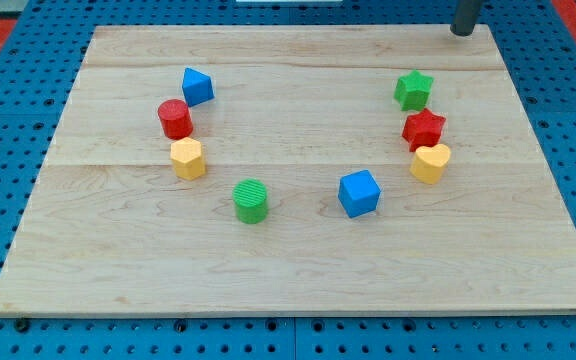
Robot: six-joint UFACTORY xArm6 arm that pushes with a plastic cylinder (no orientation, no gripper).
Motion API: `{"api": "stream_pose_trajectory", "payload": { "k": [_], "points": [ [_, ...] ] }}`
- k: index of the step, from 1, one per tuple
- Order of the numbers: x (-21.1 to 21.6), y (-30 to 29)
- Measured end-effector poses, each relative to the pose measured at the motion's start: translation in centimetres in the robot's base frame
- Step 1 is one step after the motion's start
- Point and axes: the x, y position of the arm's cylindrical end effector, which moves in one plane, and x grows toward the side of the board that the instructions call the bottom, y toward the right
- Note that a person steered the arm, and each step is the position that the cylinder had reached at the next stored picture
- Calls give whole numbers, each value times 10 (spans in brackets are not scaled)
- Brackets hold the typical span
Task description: Move green star slightly down
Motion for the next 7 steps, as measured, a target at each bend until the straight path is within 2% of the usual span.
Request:
{"api": "stream_pose_trajectory", "payload": {
  "k": [1,2,3,4,5,6,7],
  "points": [
    [-3,32],
    [21,87],
    [111,91],
    [197,78],
    [263,58],
    [273,18],
    [307,-13]
  ]
}}
